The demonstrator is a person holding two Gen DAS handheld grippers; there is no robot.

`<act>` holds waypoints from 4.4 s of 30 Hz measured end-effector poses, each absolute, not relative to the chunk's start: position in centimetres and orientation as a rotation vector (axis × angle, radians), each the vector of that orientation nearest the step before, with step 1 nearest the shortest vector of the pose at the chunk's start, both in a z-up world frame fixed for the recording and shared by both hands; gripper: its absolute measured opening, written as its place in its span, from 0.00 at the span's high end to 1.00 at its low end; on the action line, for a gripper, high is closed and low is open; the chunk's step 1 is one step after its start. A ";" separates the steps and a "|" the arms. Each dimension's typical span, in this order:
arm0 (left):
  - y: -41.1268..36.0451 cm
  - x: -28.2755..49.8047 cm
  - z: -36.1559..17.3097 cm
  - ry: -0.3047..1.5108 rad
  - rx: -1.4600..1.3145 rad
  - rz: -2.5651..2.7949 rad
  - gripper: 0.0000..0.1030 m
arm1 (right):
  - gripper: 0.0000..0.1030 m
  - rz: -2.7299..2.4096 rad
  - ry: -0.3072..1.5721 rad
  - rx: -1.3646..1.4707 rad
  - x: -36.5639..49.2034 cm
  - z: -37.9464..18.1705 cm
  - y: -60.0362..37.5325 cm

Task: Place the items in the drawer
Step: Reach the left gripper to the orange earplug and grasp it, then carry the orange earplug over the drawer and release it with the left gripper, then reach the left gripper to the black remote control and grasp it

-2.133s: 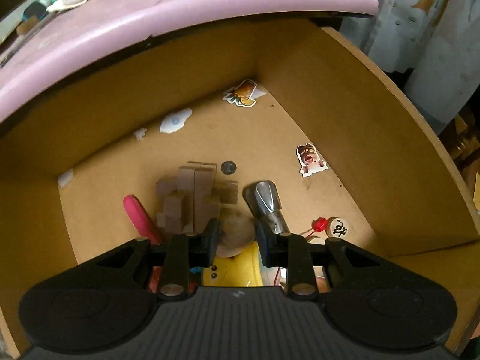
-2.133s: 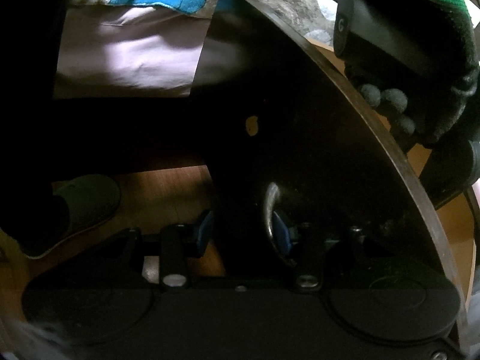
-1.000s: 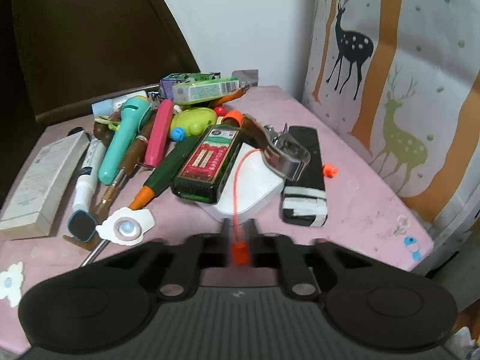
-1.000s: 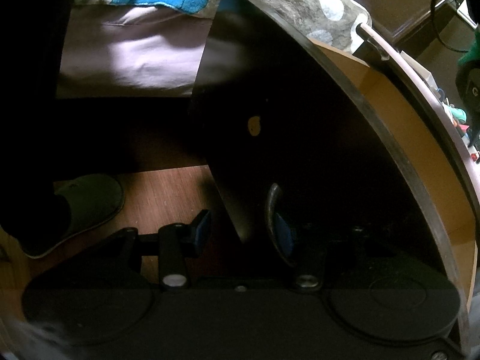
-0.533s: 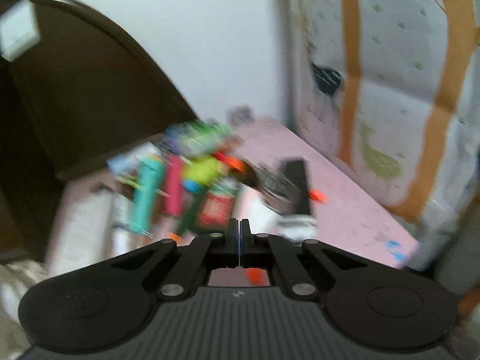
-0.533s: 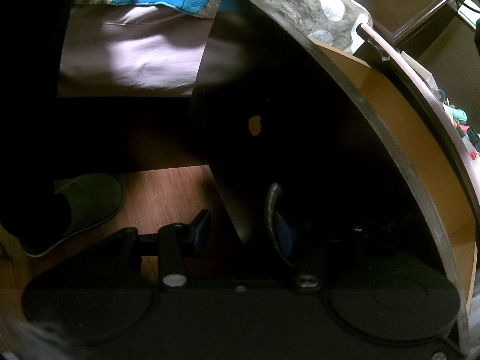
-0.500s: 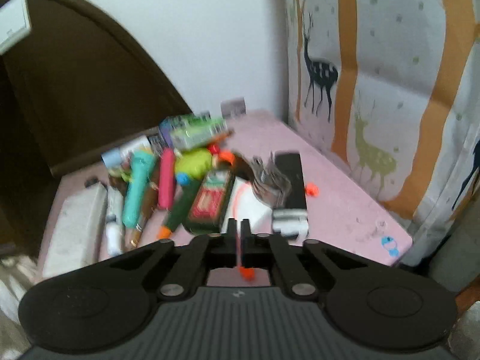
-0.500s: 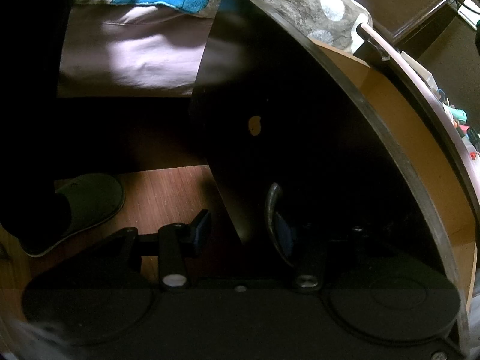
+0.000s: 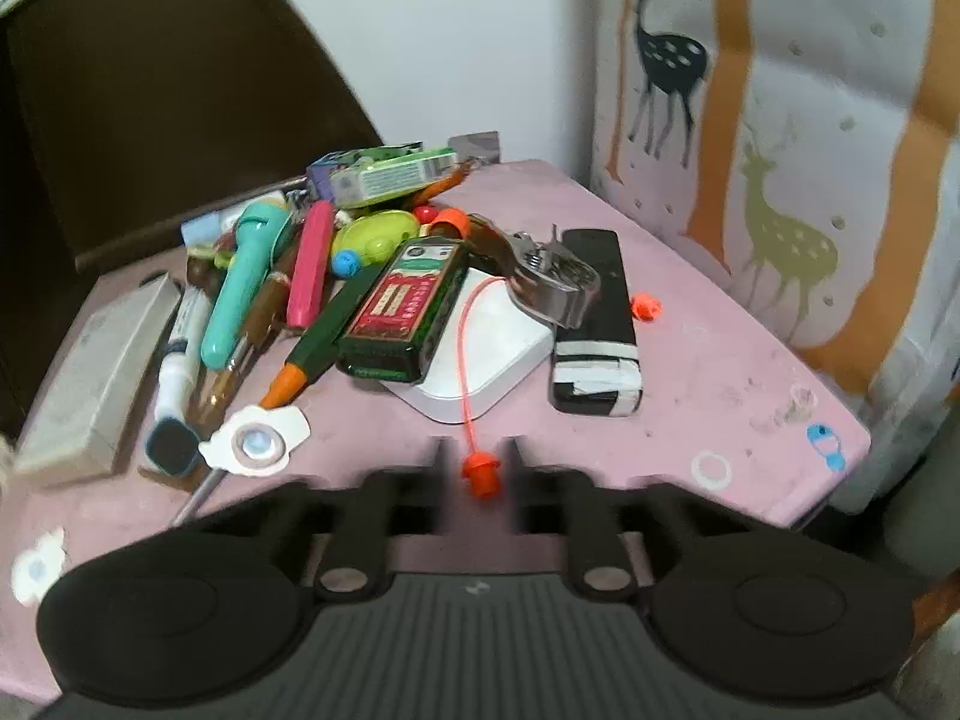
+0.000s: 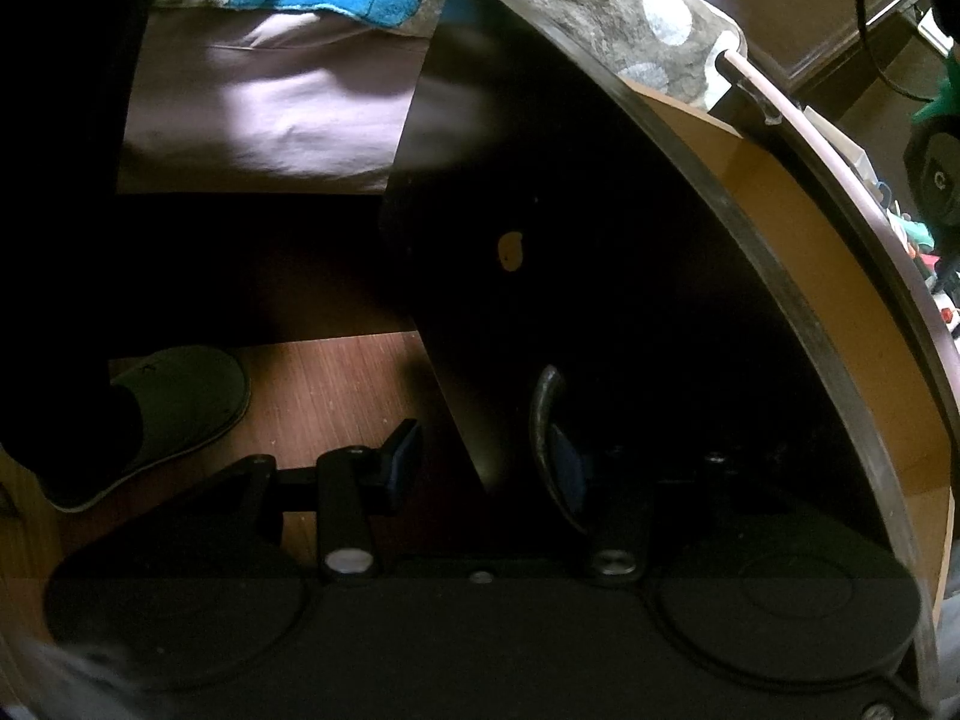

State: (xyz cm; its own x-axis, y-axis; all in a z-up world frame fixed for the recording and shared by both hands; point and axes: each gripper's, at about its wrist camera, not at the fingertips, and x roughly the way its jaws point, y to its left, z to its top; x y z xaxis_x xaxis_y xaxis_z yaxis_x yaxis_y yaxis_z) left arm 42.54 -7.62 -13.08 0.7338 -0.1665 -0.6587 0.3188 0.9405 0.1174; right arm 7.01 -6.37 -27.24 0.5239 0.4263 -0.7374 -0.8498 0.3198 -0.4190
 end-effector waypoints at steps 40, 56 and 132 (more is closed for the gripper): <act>-5.9 43.2 -0.2 0.395 0.680 0.085 0.89 | 0.53 0.908 0.548 -0.925 6.8 -27.3 -6.4; -3.0 34.4 4.2 0.288 0.573 0.066 0.89 | 0.57 0.909 0.549 -0.928 6.9 -27.3 -6.4; -9.1 41.7 -12.7 0.739 0.253 -0.234 0.38 | 0.59 0.912 0.543 -0.916 7.1 -27.2 -6.7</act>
